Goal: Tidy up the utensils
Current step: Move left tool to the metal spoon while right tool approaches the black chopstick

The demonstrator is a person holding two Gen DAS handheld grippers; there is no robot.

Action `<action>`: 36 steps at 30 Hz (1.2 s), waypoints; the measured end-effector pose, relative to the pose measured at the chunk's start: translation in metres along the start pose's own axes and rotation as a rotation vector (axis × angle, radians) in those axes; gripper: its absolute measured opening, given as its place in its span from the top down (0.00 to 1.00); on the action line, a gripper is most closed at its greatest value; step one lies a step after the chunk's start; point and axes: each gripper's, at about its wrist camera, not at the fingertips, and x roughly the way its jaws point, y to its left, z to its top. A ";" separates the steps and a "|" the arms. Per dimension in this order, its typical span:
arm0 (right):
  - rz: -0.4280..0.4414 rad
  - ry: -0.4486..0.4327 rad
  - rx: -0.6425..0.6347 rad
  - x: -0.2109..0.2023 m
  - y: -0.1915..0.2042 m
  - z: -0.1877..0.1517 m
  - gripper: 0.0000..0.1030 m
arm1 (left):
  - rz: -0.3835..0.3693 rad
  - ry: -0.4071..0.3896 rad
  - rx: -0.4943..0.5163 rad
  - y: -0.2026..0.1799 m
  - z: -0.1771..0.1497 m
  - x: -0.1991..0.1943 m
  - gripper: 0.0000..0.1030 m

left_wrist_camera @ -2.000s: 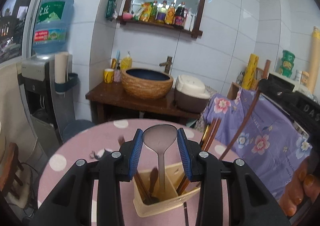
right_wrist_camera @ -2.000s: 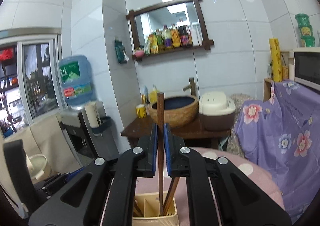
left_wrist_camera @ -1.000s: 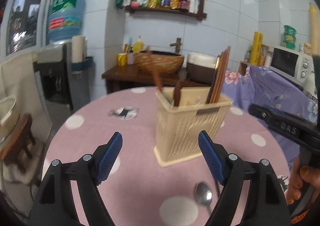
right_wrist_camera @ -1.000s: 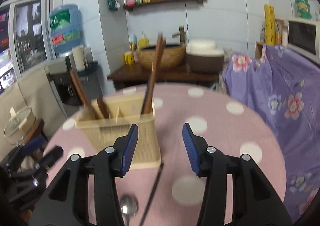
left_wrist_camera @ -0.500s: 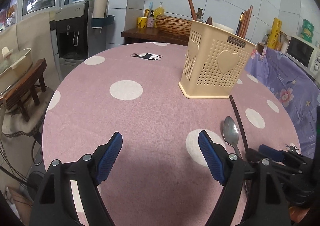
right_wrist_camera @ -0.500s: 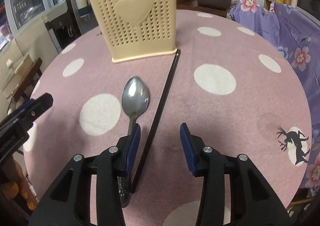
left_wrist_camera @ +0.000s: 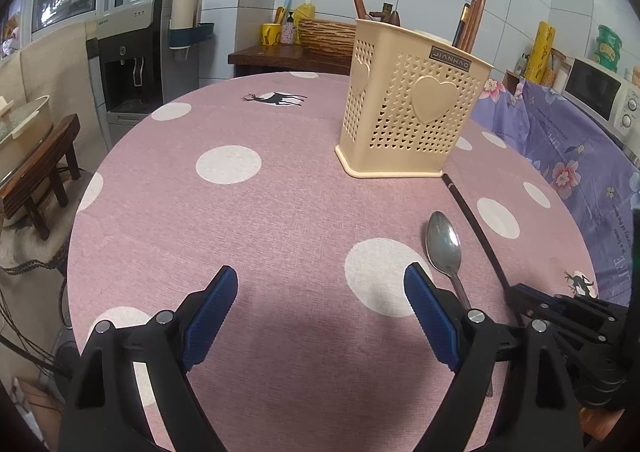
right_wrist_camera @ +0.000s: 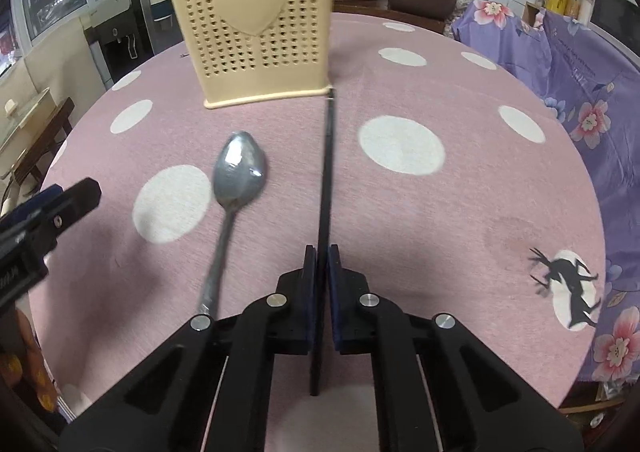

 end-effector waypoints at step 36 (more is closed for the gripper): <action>-0.001 -0.106 0.053 -0.027 -0.083 0.004 0.44 | -0.017 0.175 0.135 -0.108 0.010 0.066 0.42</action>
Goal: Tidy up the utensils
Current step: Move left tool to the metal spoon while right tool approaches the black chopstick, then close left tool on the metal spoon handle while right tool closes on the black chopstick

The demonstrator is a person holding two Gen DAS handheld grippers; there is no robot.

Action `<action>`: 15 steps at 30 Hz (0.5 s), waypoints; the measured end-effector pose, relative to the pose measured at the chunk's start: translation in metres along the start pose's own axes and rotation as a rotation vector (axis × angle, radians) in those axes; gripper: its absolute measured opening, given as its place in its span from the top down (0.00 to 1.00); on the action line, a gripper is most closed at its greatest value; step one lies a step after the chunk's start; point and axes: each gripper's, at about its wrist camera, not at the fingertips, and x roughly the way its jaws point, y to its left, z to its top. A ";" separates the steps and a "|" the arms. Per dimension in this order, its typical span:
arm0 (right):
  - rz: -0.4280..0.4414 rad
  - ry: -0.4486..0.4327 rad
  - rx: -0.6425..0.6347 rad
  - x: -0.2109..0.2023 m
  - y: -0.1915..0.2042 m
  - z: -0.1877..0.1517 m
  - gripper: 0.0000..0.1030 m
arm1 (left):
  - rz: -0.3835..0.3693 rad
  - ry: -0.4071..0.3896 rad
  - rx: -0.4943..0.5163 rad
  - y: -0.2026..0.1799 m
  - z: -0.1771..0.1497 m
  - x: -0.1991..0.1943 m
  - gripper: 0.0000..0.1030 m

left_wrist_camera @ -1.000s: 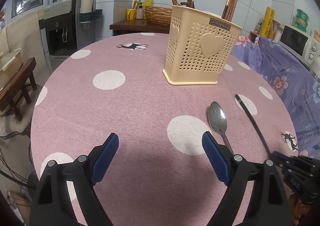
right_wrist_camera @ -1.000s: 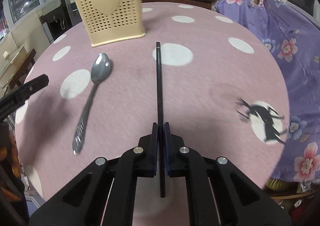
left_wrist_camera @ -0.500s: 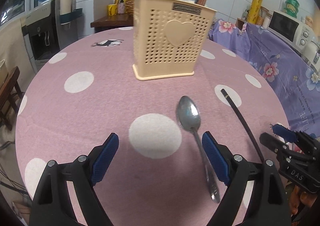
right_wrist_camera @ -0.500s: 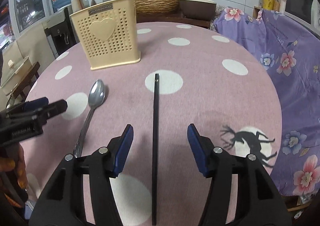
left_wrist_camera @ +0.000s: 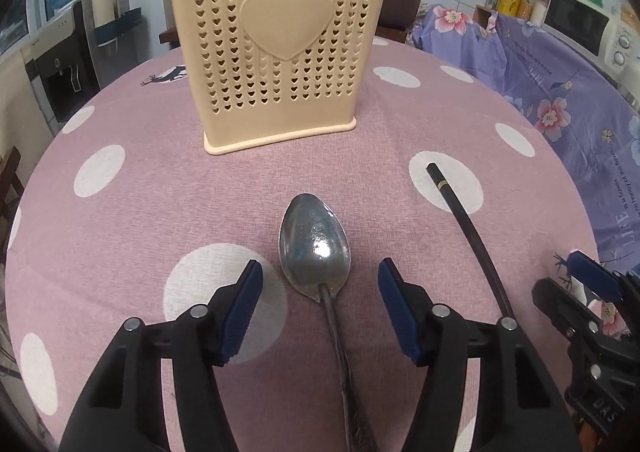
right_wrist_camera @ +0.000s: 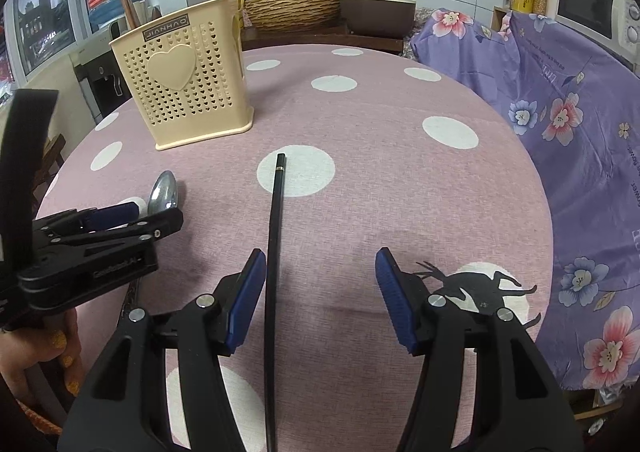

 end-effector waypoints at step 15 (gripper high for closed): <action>0.033 0.019 -0.007 0.011 0.000 0.006 0.44 | 0.009 0.023 0.026 -0.003 0.016 0.009 0.63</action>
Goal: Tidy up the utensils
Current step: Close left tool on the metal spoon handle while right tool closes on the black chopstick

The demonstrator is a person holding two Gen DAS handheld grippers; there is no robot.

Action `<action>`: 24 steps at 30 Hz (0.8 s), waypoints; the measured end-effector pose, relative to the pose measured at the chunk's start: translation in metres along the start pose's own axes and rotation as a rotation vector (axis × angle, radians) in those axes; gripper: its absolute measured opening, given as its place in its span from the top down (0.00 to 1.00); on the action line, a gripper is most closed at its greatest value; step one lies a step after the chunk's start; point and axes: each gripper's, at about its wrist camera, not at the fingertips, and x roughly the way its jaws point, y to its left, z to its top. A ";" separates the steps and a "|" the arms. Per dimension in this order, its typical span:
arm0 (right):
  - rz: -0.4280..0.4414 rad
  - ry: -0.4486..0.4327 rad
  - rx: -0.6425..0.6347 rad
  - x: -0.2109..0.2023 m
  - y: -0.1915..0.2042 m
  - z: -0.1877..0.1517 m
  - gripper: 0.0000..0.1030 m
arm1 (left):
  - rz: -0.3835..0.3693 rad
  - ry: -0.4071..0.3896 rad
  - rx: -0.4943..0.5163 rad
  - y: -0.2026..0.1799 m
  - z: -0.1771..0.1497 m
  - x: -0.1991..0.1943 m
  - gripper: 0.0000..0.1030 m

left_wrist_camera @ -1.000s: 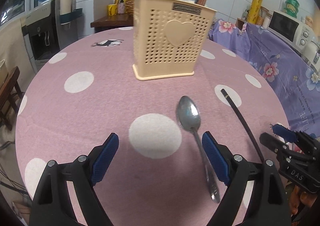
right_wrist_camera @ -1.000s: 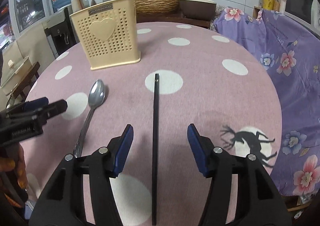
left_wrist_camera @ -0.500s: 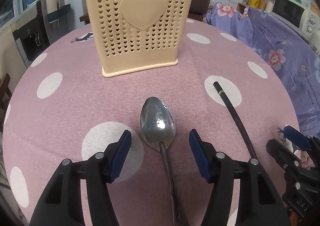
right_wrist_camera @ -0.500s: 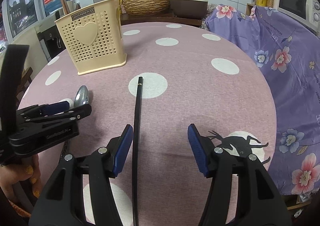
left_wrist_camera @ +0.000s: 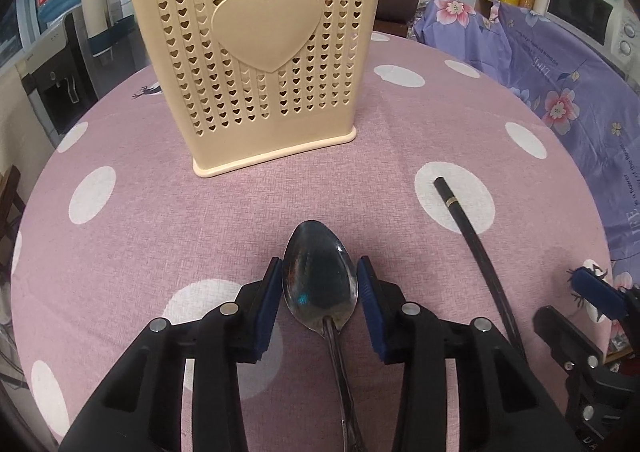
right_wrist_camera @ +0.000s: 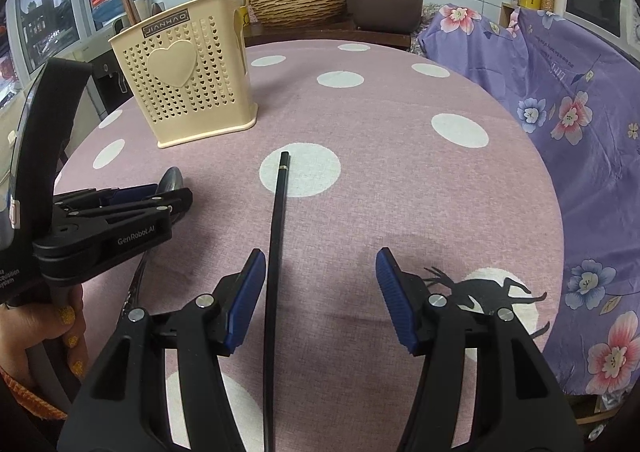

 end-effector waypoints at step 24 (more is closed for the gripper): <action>0.030 0.132 -0.067 0.075 0.034 0.058 0.84 | -0.086 -0.298 -0.092 0.052 0.028 -0.097 0.63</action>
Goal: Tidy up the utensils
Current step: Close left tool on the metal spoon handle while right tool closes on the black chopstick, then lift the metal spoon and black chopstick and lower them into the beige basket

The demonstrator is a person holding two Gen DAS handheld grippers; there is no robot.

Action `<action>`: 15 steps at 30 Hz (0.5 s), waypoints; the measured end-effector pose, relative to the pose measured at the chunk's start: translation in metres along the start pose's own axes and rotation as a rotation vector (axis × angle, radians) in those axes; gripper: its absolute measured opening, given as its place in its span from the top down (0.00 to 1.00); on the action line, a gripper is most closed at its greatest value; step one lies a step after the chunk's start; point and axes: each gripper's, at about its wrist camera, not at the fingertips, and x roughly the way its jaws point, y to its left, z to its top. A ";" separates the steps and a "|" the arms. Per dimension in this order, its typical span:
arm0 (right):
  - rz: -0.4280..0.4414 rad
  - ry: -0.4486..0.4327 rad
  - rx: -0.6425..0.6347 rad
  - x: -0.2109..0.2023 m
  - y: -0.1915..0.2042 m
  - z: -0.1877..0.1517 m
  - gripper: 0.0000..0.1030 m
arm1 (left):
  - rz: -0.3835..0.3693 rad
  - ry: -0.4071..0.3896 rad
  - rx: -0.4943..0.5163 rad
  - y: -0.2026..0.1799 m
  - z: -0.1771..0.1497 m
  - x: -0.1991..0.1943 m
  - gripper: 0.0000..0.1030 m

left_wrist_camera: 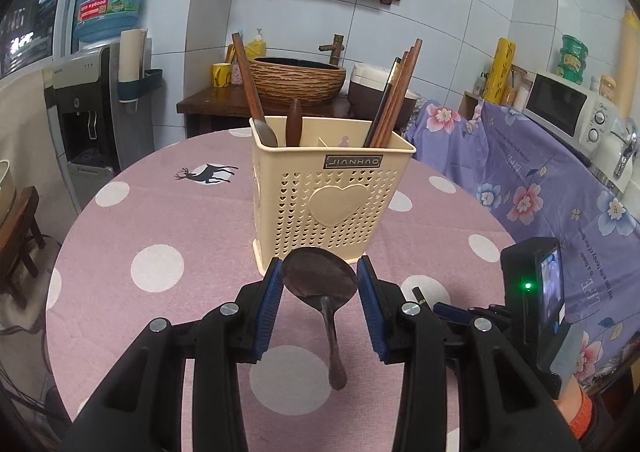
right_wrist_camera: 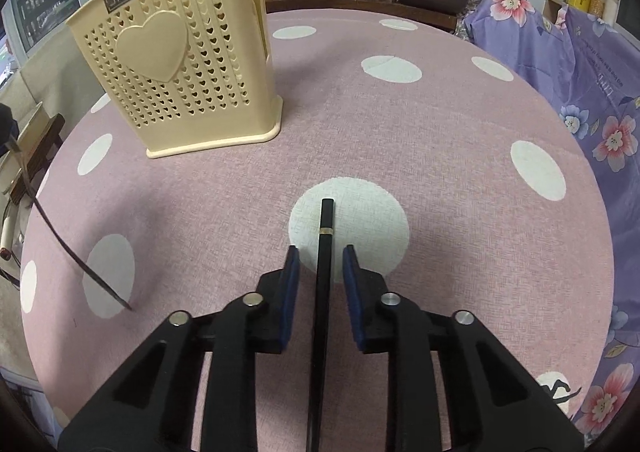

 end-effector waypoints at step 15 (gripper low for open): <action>0.029 -0.068 -0.005 -0.016 -0.002 0.002 0.92 | -0.005 -0.006 0.014 0.003 0.000 -0.003 0.63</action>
